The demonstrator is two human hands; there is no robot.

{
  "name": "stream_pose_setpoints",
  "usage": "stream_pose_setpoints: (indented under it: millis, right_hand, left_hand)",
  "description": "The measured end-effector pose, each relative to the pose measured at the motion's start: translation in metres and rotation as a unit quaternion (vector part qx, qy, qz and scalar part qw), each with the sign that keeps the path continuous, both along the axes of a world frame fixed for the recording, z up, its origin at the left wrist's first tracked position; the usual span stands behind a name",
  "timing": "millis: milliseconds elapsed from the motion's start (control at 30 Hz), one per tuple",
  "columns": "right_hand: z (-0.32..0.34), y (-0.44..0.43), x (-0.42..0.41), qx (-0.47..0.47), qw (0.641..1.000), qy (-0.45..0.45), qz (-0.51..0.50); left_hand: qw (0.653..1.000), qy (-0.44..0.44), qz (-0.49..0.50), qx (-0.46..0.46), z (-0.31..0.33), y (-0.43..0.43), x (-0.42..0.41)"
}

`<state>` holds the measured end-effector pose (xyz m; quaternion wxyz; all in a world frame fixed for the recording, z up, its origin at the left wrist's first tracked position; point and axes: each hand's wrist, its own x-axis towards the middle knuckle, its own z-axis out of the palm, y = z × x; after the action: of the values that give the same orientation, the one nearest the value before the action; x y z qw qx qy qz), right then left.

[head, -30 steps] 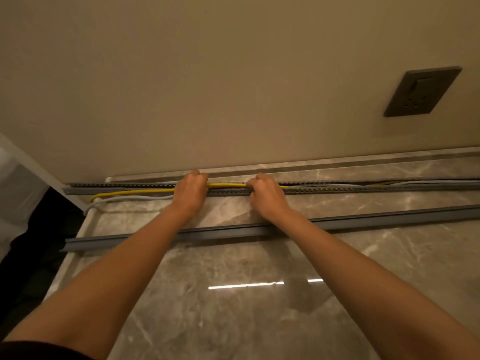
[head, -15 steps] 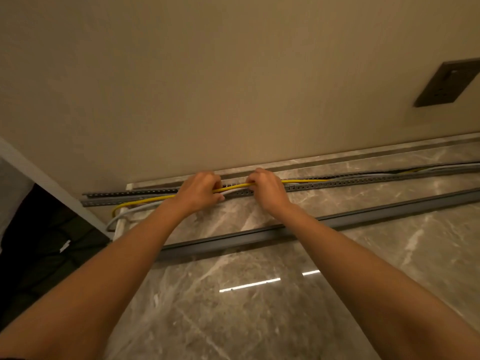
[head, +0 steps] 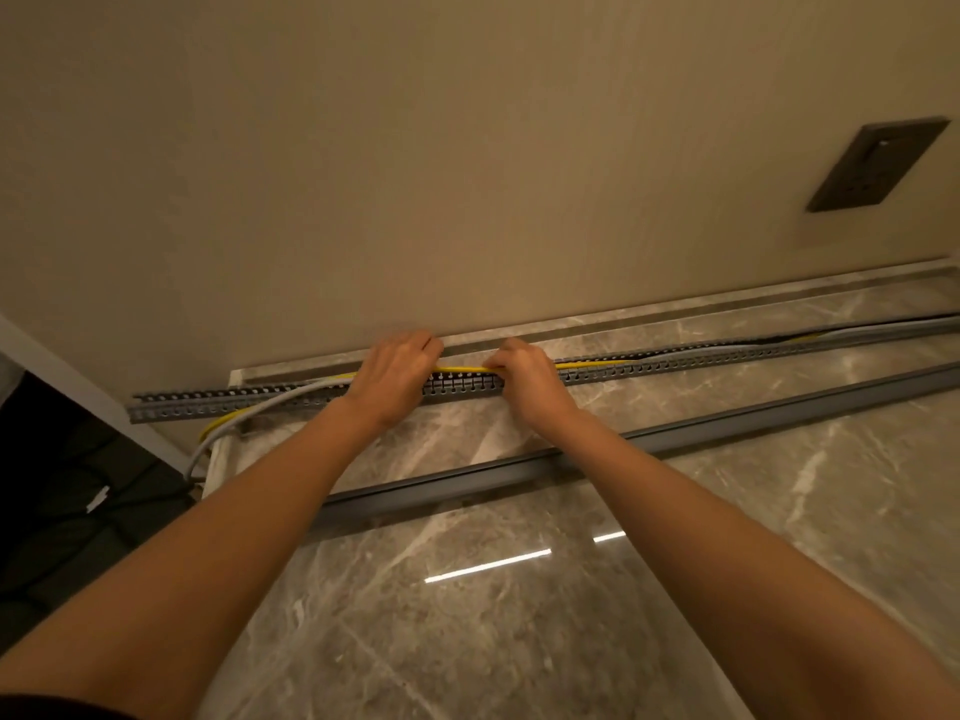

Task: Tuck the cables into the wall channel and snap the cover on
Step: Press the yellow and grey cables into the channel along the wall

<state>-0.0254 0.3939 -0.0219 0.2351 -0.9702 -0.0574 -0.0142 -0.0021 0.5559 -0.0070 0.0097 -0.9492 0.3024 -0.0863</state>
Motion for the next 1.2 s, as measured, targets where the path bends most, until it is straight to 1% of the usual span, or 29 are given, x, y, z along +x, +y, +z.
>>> stream_pose_setpoints:
  millis: [67, 200, 300, 433, 500, 567, 633, 733, 867, 900, 1000, 1033, 1200]
  right_hand:
    - [-0.003, -0.004, -0.001, 0.005, 1.0, 0.0, 0.004]
    - [-0.005, -0.008, -0.001, 0.014, 1.0, -0.008, -0.011]
    - [-0.005, -0.008, -0.004, -0.012, 1.0, -0.021, -0.015]
    - [-0.004, -0.01, -0.008, -0.023, 0.999, -0.016, -0.028]
    - [-0.003, -0.013, -0.01, -0.022, 0.999, -0.013, -0.026]
    - [-0.002, -0.016, -0.013, -0.039, 0.999, -0.007, 0.001]
    - [-0.003, -0.019, -0.016, -0.08, 0.997, -0.003, 0.024]
    - [-0.008, -0.026, -0.02, -0.099, 0.995, -0.011, 0.006]
    - [-0.01, -0.041, -0.017, -0.141, 0.986, -0.089, -0.018]
    - [-0.009, -0.046, -0.016, -0.149, 0.986, -0.077, -0.018]
    - [-0.004, -0.06, -0.013, -0.165, 0.986, -0.033, -0.011]
    - [-0.003, -0.065, -0.013, -0.169, 0.985, -0.033, -0.011]
    - [-0.002, -0.068, -0.011, -0.167, 0.986, -0.025, -0.004]
  left_hand:
    - [0.999, -0.023, -0.019, 0.025, 0.0, 0.002, -0.001]
    - [0.999, 0.009, -0.029, 0.041, -0.004, 0.01, -0.008]
    - [0.998, 0.026, -0.023, 0.044, -0.006, 0.009, -0.012]
    - [0.997, 0.004, -0.058, 0.058, -0.007, -0.005, -0.014]
    - [0.996, -0.002, -0.058, 0.07, -0.012, -0.015, -0.016]
    - [0.996, -0.006, -0.042, 0.076, -0.015, -0.022, -0.017]
    - [0.997, -0.005, -0.024, 0.074, -0.019, -0.028, -0.018]
    - [0.996, -0.005, 0.02, 0.085, -0.014, -0.036, -0.024]
    - [0.987, 0.073, 0.096, 0.107, -0.006, -0.055, -0.022]
    - [0.985, 0.086, 0.1, 0.112, -0.004, -0.06, -0.02]
    - [0.98, 0.087, 0.113, 0.137, 0.001, -0.071, -0.017]
    - [0.979, 0.09, 0.118, 0.14, 0.002, -0.073, -0.017]
    - [0.981, 0.101, 0.129, 0.102, 0.002, -0.08, -0.02]
